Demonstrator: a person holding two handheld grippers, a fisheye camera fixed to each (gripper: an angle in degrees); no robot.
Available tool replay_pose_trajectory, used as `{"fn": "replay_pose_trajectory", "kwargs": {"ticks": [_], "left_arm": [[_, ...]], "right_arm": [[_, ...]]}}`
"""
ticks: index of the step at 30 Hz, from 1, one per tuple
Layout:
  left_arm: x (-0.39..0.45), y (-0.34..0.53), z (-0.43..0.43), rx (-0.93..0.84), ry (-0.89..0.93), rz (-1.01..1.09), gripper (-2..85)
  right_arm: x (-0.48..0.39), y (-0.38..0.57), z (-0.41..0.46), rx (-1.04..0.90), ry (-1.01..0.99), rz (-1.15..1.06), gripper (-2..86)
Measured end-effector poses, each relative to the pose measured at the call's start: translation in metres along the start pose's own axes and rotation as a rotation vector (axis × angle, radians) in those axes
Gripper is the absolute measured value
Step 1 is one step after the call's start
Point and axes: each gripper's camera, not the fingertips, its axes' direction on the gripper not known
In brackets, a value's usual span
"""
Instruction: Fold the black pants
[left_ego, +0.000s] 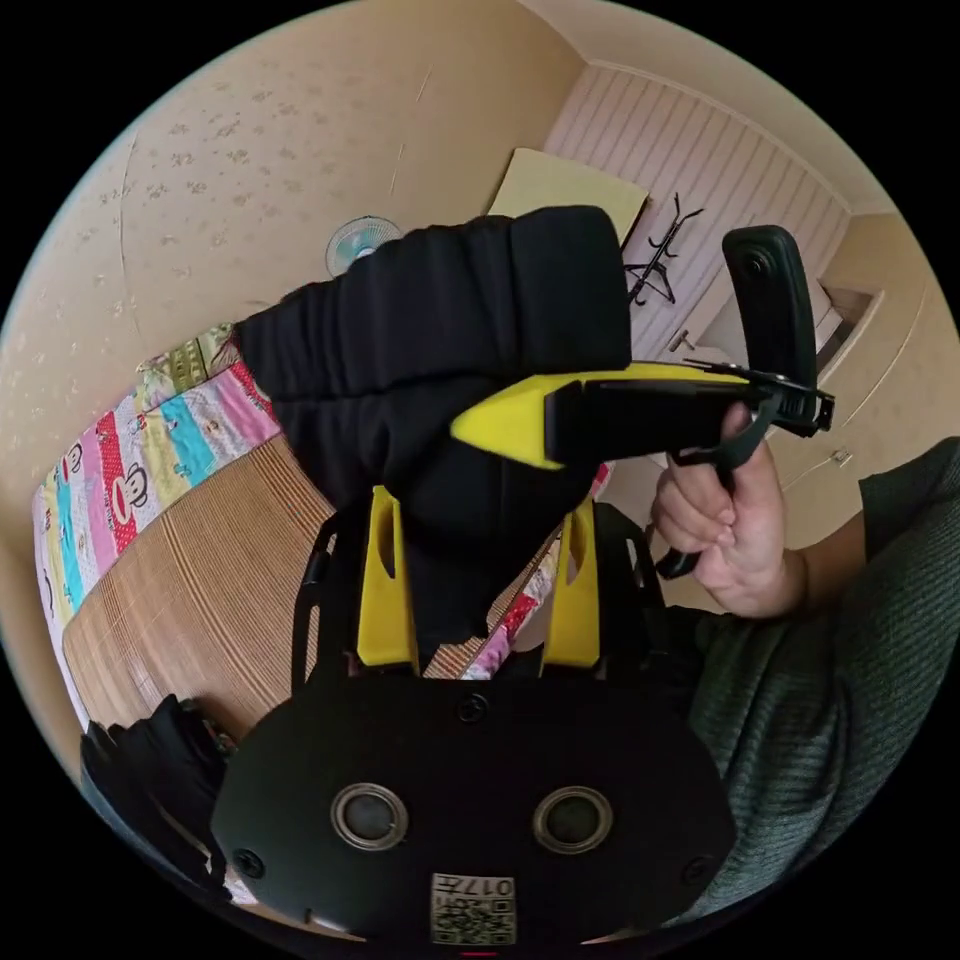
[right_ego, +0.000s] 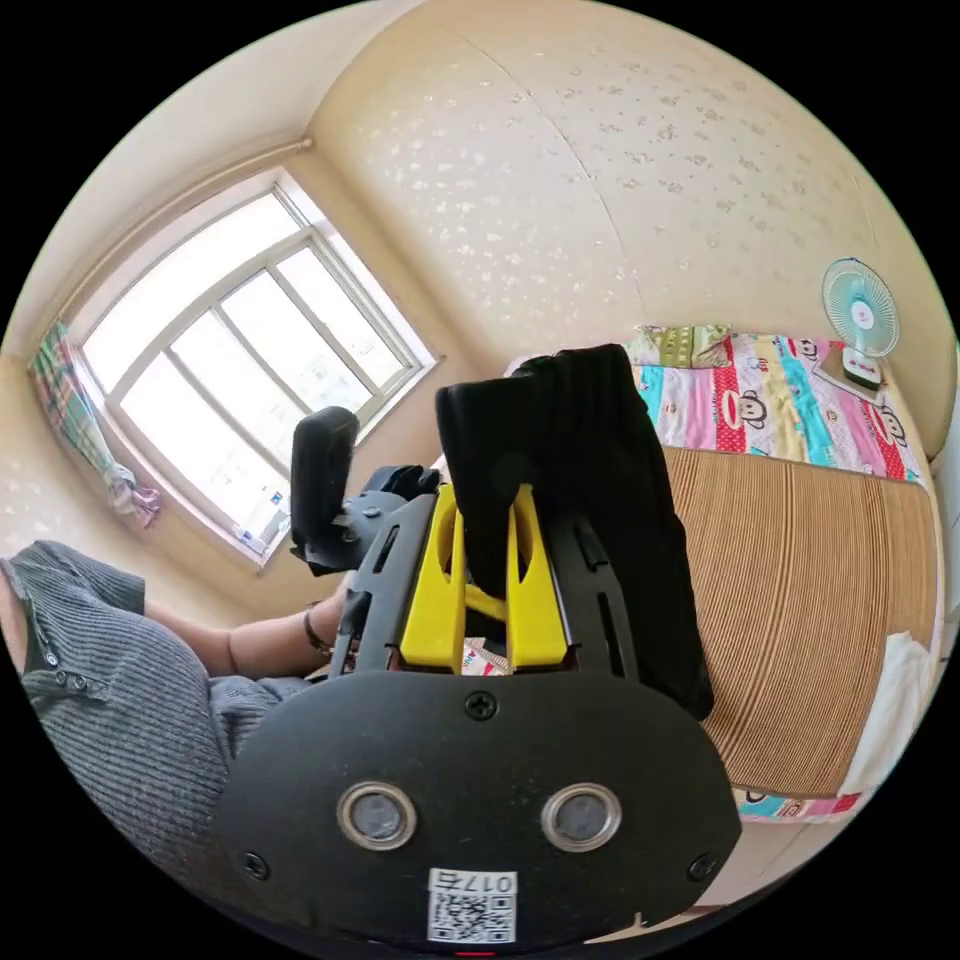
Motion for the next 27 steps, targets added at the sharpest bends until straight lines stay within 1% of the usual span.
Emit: {"fn": "replay_pose_trajectory", "kwargs": {"ticks": [1, 2, 3, 4, 5, 6, 7, 9, 10, 11, 12, 13, 14, 15, 16, 17, 18, 20, 22, 23, 24, 25, 26, 27], "left_arm": [[0.001, 0.001, -0.001, 0.026, -0.018, 0.0, 14.8], [0.001, 0.005, -0.006, 0.07, -0.036, 0.022, 11.2], [-0.004, 0.012, -0.013, 0.117, 0.014, 0.056, 7.8], [-0.009, 0.014, -0.017, 0.136, 0.061, 0.065, 7.4], [-0.022, 0.017, -0.023, 0.154, 0.199, 0.094, 6.7], [-0.035, 0.019, -0.031, 0.175, 0.324, 0.129, 6.4], [-0.041, 0.021, -0.035, 0.191, 0.376, 0.144, 6.4], [-0.064, 0.029, -0.054, 0.298, 0.563, 0.201, 6.3], [-0.068, 0.031, -0.06, 0.325, 0.613, 0.236, 6.3], [-0.072, 0.034, -0.071, 0.376, 0.701, 0.331, 6.3], [-0.074, 0.035, -0.083, 0.416, 0.78, 0.44, 6.4], [-0.074, 0.035, -0.089, 0.436, 0.816, 0.493, 6.5], [-0.073, 0.034, -0.1, 0.481, 0.889, 0.609, 6.6], [-0.071, 0.032, -0.109, 0.529, 0.963, 0.719, 6.7], [-0.071, 0.03, -0.112, 0.553, 1.004, 0.77, 6.7], [-0.07, 0.025, -0.116, 0.593, 1.091, 0.859, 6.8], [-0.07, 0.018, -0.118, 0.624, 1.181, 0.933, 6.8], [-0.07, 0.006, -0.117, 0.64, 1.277, 1.001, 6.9], [-0.071, -0.003, -0.116, 0.622, 1.283, 1.016, 6.9], [-0.071, -0.006, -0.116, 0.6, 1.238, 1.004, 6.9], [-0.072, -0.007, -0.115, 0.57, 1.182, 0.977, 7.1], [-0.073, -0.008, -0.114, 0.556, 1.16, 0.962, 7.2], [-0.075, -0.008, -0.111, 0.525, 1.129, 0.935, 7.3], [-0.077, -0.009, -0.107, 0.485, 1.104, 0.896, 7.5]], "right_arm": [[-0.001, 0.006, -0.01, -0.003, 0.027, -0.033, 7.8], [0.0, 0.008, -0.016, -0.007, 0.039, -0.059, 8.0], [0.006, 0.013, -0.031, -0.016, 0.034, -0.098, 8.5], [0.017, 0.018, -0.049, -0.022, -0.037, -0.122, 8.7], [0.024, 0.021, -0.059, -0.019, -0.095, -0.134, 8.6], [0.04, 0.029, -0.083, 0.012, -0.248, -0.164, 7.9], [0.059, 0.037, -0.108, 0.05, -0.381, -0.18, 6.5], [0.09, 0.052, -0.148, 0.129, -0.53, -0.224, 4.5], [0.111, 0.062, -0.172, 0.175, -0.544, -0.218, 4.0], [0.121, 0.067, -0.184, 0.192, -0.515, -0.202, 3.8], [0.141, 0.077, -0.201, 0.208, -0.409, -0.163, 4.1], [0.158, 0.083, -0.212, 0.206, -0.306, -0.128, 5.1], [0.167, 0.085, -0.215, 0.195, -0.278, -0.119, 5.9], [0.184, 0.084, -0.214, 0.142, -0.289, -0.103, 9.0], [0.201, 0.08, -0.206, 0.072, -0.36, -0.087, 13.4], [0.207, 0.078, -0.2, 0.042, -0.399, -0.085, 15.4], [0.215, 0.075, -0.187, -0.005, -0.466, -0.093, 19.4], [0.217, 0.073, -0.171, -0.038, -0.614, -0.16, 22.8], [0.21, 0.074, -0.163, -0.044, -0.918, -0.3, 24.1], [0.21, 0.076, -0.164, -0.032, -0.986, -0.329, 24.2], [0.21, 0.079, -0.168, -0.01, -1.102, -0.38, 24.1], [0.212, 0.082, -0.172, -0.009, -1.132, -0.393, 23.8], [0.214, 0.083, -0.173, -0.019, -1.111, -0.389, 18.6], [0.219, 0.086, -0.178, -0.045, -1.024, -0.379, 8.4]]}}
